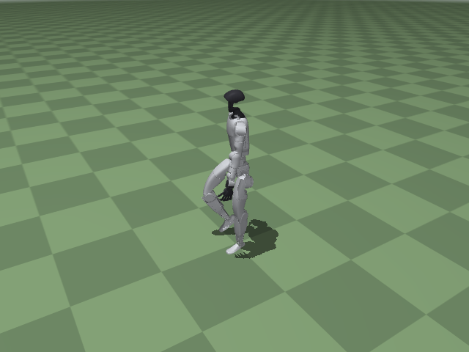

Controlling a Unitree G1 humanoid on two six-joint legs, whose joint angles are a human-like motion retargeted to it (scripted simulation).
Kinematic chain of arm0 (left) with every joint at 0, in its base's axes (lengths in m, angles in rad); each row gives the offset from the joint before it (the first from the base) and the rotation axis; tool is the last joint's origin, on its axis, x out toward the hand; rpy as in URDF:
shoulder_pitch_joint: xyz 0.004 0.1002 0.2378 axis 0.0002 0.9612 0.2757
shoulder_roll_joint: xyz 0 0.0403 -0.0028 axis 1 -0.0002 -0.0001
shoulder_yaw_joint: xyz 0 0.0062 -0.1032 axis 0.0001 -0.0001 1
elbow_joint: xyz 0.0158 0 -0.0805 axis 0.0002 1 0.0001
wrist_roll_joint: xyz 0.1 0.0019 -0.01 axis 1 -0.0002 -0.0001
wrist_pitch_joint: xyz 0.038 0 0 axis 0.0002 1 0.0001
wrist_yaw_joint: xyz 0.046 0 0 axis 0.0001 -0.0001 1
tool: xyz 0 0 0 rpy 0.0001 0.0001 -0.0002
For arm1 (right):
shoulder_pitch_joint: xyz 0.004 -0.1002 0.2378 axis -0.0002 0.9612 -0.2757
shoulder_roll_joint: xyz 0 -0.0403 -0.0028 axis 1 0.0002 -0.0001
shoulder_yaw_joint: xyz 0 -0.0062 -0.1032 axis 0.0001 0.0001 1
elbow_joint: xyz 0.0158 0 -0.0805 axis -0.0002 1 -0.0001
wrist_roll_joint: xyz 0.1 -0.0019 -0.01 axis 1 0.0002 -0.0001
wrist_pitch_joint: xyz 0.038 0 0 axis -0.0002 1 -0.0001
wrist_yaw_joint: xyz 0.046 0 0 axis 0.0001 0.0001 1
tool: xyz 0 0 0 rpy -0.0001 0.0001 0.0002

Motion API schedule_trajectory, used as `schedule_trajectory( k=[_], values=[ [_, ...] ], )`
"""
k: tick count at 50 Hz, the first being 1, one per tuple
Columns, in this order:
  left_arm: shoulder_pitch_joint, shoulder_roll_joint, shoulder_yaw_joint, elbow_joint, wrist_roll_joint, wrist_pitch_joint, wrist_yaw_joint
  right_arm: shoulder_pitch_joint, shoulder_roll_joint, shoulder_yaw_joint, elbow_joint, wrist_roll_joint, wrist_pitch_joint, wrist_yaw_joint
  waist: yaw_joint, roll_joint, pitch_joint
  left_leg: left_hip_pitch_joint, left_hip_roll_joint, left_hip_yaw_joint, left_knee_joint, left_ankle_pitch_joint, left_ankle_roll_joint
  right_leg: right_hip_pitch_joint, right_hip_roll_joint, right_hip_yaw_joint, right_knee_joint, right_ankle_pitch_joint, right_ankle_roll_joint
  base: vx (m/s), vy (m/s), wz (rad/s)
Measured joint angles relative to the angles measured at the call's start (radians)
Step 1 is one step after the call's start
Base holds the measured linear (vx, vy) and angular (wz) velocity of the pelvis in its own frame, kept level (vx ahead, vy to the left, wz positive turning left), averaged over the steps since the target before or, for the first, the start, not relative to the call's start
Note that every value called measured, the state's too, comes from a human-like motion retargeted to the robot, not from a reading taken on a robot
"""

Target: In place motions

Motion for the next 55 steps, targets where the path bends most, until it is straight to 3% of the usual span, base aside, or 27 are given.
schedule_trajectory(
  k=[5,9,16,17,20,22,23,25,27,30,33,38,42,45,49,55],
  values=[
    [0.023,-0.007,0.012,0.030,-0.012,-0.013,0.018,0.029,0.012,-0.001,-0.006,-0.062,-0.005,0.038,-0.016,0.035,-0.017,-0.028,0.029,-0.018,-0.012,0.017,-0.001,-0.152,0.066,0.038,0.178,-0.089,0.044,0.00,0.00,0.00],
    [0.058,-0.014,0.038,0.089,0.000,0.000,0.004,0.035,0.009,0.007,-0.010,-0.071,-0.008,0.045,-0.010,0.030,-0.009,0.003,0.032,0.018,-0.024,0.026,-0.006,-0.066,0.072,0.023,0.093,-0.091,0.049,0.04,0.01,-0.22],
    [0.182,-0.050,0.070,0.145,0.045,0.002,0.012,0.041,-0.005,0.016,-0.004,-0.018,-0.005,0.005,0.052,-0.015,-0.024,0.089,-0.006,0.061,-0.019,0.004,-0.021,0.376,0.157,0.032,-0.547,-0.040,0.018,0.15,-0.02,-0.21],
    [0.206,-0.053,0.070,0.148,0.051,0.002,0.010,0.040,-0.006,0.018,-0.004,-0.009,-0.006,-0.007,0.046,-0.021,-0.026,0.101,-0.014,0.048,-0.011,-0.002,-0.023,0.449,0.169,0.027,-0.658,-0.057,0.017,0.22,-0.08,0.70],
    [0.282,-0.054,0.082,0.151,0.071,0.002,0.005,0.032,-0.008,0.034,-0.006,0.002,-0.006,-0.052,0.051,-0.044,-0.034,0.137,-0.029,0.048,0.019,-0.030,-0.038,0.641,0.161,-0.075,-0.912,-0.292,-0.021,0.21,-0.10,0.21],
    [0.346,-0.049,0.105,0.153,0.085,0.008,-0.002,0.019,-0.003,0.052,-0.005,-0.001,-0.006,-0.083,0.065,-0.065,-0.051,0.150,-0.034,0.051,0.067,-0.049,-0.050,0.704,0.139,-0.115,-1.043,-0.313,-0.060,0.20,-0.14,-0.27],
    [0.370,-0.049,0.120,0.154,0.086,0.012,-0.005,0.008,0.000,0.062,-0.003,-0.002,-0.004,-0.090,0.088,-0.068,-0.065,0.137,-0.031,0.061,0.101,-0.041,-0.051,0.715,0.129,-0.087,-1.073,-0.293,-0.049,0.04,-0.15,-0.48],
    [0.392,-0.055,0.159,0.159,0.072,0.024,-0.007,-0.041,0.008,0.078,0.001,-0.008,0.008,-0.090,0.101,-0.074,-0.085,0.072,0.001,0.075,0.206,0.059,-0.071,0.683,0.120,-0.065,-1.089,-0.270,-0.055,-0.20,-0.12,-0.19],
    [0.400,-0.069,0.223,0.151,0.030,0.018,-0.011,-0.107,0.021,0.118,-0.021,-0.012,0.013,-0.085,0.086,-0.104,-0.059,-0.069,0.044,0.049,0.431,0.238,-0.086,0.658,0.084,-0.053,-1.072,-0.269,-0.061,-0.38,-0.13,-0.12],
    [0.410,-0.074,0.226,0.112,-0.055,0.002,-0.055,-0.181,0.031,0.166,-0.096,-0.006,-0.012,-0.059,0.103,-0.138,0.012,-0.317,0.051,-0.048,0.770,0.410,-0.012,0.664,0.079,-0.021,-1.080,-0.256,-0.086,-0.32,-0.18,-0.14],
    [0.370,-0.068,0.229,0.133,-0.015,0.030,-0.080,-0.224,0.020,0.173,-0.170,-0.026,-0.029,0.004,0.109,-0.140,0.056,-0.514,0.111,-0.054,1.022,0.306,0.039,0.675,0.095,-0.051,-1.097,-0.244,-0.116,-0.25,-0.09,0.30],
    [0.371,-0.071,0.199,0.144,-0.026,0.019,-0.070,-0.217,0.034,0.137,-0.227,-0.018,-0.050,-0.024,0.170,-0.162,0.028,-0.824,0.122,-0.045,1.307,0.194,0.069,0.633,0.088,-0.049,-1.104,-0.232,-0.150,-0.02,-0.08,-0.11],
    [0.365,-0.077,0.213,0.113,-0.008,0.022,-0.094,-0.236,0.046,0.138,-0.232,0.025,-0.042,0.006,0.181,-0.163,0.033,-0.945,0.176,-0.013,1.446,0.160,0.085,0.618,0.101,-0.061,-1.103,-0.232,-0.167,-0.05,-0.07,-0.21],
    [0.355,-0.068,0.193,0.121,-0.025,0.023,-0.093,-0.242,0.060,0.123,-0.216,0.038,-0.028,0.022,0.172,-0.164,0.033,-0.920,0.165,-0.012,1.431,0.178,0.039,0.625,0.104,-0.063,-1.100,-0.235,-0.166,0.00,-0.04,0.04],
    [0.339,-0.057,0.176,0.112,-0.014,0.028,-0.088,-0.228,0.062,0.121,-0.213,0.053,-0.032,0.015,0.154,-0.161,0.017,-0.761,0.136,-0.013,1.282,0.199,0.013,0.638,0.099,-0.092,-1.114,-0.226,-0.137,0.02,-0.01,0.12],
    [0.357,-0.074,0.163,0.078,-0.021,0.009,-0.050,-0.152,0.051,0.135,-0.200,0.024,-0.040,0.002,0.128,-0.137,-0.071,-0.391,-0.025,-0.073,0.769,0.248,-0.068,0.624,0.097,-0.124,-1.126,-0.229,-0.103,0.13,0.04,0.01]
  ],
)
